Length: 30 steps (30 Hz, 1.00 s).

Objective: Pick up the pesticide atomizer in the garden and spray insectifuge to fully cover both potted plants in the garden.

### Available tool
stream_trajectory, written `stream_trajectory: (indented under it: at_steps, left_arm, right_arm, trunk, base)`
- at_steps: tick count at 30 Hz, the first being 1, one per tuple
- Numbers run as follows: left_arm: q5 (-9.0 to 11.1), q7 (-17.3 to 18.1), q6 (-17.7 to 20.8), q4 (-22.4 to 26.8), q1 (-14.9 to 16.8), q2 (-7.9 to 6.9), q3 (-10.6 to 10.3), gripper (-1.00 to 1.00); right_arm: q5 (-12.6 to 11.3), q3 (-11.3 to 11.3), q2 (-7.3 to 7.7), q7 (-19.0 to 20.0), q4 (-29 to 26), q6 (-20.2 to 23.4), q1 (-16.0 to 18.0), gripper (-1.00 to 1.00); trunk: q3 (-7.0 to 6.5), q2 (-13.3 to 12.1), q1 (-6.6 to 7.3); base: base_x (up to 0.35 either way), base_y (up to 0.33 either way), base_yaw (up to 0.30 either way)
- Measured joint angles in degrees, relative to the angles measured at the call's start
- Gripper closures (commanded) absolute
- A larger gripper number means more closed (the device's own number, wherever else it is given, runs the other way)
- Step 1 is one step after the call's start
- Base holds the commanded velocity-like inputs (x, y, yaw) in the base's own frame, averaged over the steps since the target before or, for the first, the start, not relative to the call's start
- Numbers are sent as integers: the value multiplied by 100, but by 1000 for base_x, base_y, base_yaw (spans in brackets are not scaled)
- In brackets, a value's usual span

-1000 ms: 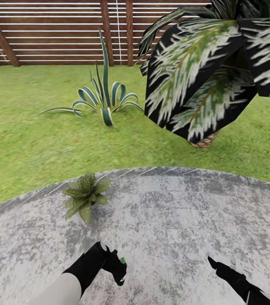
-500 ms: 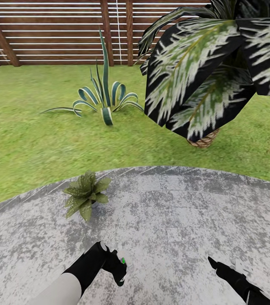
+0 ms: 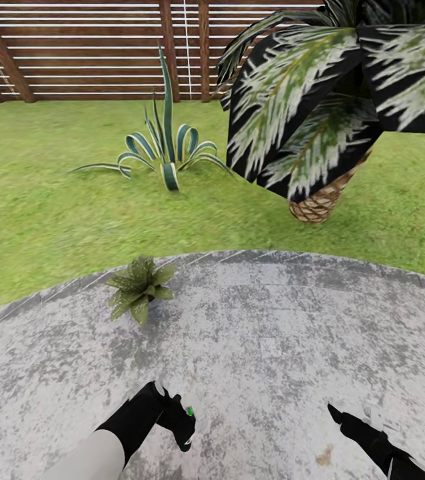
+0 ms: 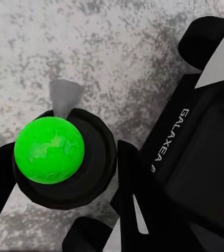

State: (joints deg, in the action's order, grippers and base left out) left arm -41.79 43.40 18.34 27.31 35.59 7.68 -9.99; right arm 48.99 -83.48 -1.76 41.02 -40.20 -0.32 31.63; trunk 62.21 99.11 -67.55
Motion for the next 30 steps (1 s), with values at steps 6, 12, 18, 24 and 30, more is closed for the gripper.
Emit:
stream_trajectory:
  at_steps: [6,12,18,24,30]
  left_arm:
    - [-2,0,9,12,0,-6,3,100]
    - [-1,0,12,16,0,-12,3,100]
    - [-5,8,20,9,0,-12,4,100]
    - [-7,8,21,7,0,-12,4,100]
    - [-4,8,21,7,0,-12,4,100]
  right_arm:
    - [11,0,-3,10,8,0,0,-100]
    - [17,12,-4,47,5,0,0,-100]
    - [9,3,-4,50,8,0,0,-100]
    - [8,0,-4,47,5,0,0,-100]
    - [9,0,-4,50,1,0,0,-100]
  trunk:
    - [0,0,2]
    - [-30,0,3]
    - [-84,0,3]
    - [-139,0,3]
    - [-193,0,3]
  base:
    - [-44,0,0]
    - [-2,0,0]
    - [0,0,0]
    - [0,0,0]
    - [0,0,0]
